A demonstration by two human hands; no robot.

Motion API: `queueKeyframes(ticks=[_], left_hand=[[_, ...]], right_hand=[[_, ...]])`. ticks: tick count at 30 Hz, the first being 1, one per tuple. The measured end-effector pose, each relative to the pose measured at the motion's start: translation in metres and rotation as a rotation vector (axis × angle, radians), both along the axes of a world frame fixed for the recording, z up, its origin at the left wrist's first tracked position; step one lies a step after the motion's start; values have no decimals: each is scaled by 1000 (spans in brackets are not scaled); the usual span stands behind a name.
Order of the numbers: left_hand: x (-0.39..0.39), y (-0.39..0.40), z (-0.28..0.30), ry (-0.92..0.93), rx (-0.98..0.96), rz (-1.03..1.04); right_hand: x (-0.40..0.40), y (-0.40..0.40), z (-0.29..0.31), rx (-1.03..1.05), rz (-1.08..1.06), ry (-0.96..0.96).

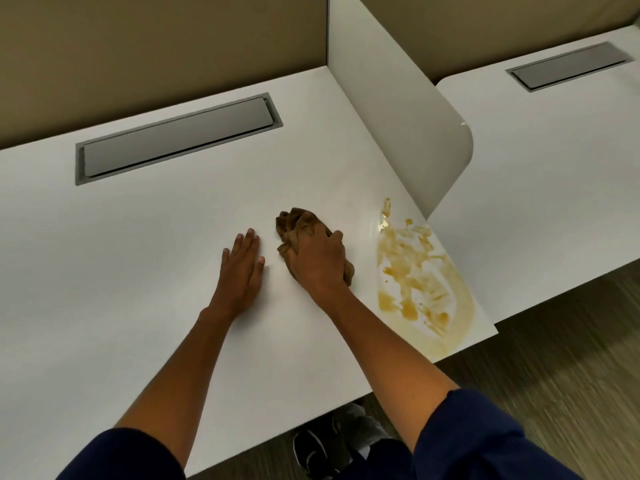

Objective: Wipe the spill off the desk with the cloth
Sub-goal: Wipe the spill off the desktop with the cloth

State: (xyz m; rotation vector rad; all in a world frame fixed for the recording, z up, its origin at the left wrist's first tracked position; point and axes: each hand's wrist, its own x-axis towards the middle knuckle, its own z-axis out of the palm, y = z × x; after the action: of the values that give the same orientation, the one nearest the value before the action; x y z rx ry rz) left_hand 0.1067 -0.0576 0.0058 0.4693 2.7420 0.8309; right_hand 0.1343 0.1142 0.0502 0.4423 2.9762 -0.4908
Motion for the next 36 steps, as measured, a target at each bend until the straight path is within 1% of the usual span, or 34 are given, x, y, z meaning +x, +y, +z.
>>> queueKeyframes(ticks=[6, 10, 12, 17, 20, 22, 25, 28, 29, 30, 32, 33, 36], left_hand=[[35, -22, 4, -56, 62, 35], [55, -33, 6, -85, 70, 50], [62, -39, 6, -97, 80, 54], [81, -46, 2, -83, 63, 55], [92, -44, -1, -79, -10, 36], [99, -41, -4, -62, -85, 17], [106, -32, -5, -41, -107, 17], [111, -20, -3, -26, -96, 22], [111, -16, -3, -21, -94, 20], [111, -11, -3, -16, -93, 15], [113, -2, -3, 7, -107, 6], [113, 3, -4, 24, -122, -1], [111, 17, -7, 95, -179, -32]], right_hand=[[60, -33, 6, -74, 44, 27], [103, -51, 10, -208, 19, 73], [122, -57, 10, -231, 25, 66], [165, -67, 5, -87, 214, -2], [188, -66, 4, -25, 285, -38], [199, -62, 3, 7, 327, -54], [212, -49, 1, -9, 319, -55], [224, -28, -1, -17, 262, -37], [227, -19, -3, -37, 218, -8], [230, -9, -3, -99, 149, 42], [237, 15, -1, -284, -61, 177], [241, 31, 0, -345, -176, 259], [248, 82, 4, -407, -470, 486]])
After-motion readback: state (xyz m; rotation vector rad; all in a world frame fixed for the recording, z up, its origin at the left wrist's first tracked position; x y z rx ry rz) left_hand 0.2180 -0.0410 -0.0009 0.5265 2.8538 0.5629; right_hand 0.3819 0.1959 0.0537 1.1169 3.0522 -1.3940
